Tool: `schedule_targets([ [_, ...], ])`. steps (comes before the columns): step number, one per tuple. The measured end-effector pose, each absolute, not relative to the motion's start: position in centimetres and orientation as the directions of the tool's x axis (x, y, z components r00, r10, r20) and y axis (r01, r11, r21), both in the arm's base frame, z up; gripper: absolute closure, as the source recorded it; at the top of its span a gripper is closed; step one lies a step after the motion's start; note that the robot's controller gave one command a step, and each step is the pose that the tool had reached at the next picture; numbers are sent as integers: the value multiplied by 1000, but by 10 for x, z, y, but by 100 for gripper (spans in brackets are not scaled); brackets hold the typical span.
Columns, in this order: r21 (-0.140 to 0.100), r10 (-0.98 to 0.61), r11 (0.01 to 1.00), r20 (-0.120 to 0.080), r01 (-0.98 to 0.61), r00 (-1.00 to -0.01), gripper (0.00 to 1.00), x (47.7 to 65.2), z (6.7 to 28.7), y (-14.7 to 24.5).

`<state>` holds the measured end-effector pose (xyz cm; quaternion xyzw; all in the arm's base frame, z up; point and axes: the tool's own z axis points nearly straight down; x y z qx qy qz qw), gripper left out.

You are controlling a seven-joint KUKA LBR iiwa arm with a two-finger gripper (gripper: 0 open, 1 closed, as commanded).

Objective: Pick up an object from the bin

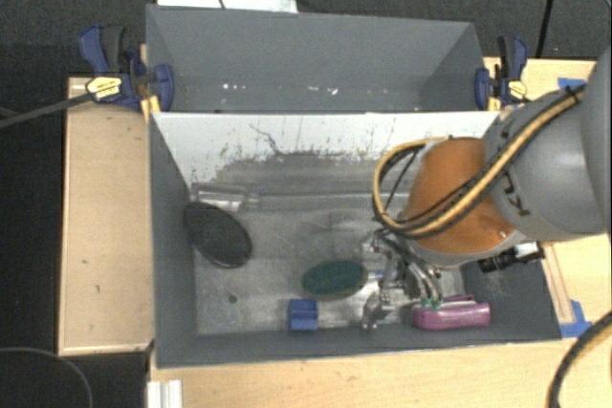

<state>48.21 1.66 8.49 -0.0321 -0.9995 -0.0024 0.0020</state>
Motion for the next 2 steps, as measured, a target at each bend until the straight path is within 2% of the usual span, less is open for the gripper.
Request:
schedule_targets([
  [1,0,68,998,-1,68,-998,100,484,87,11],
  [2,1,0,1000,-11,0,-1000,100,480,227,30],
])
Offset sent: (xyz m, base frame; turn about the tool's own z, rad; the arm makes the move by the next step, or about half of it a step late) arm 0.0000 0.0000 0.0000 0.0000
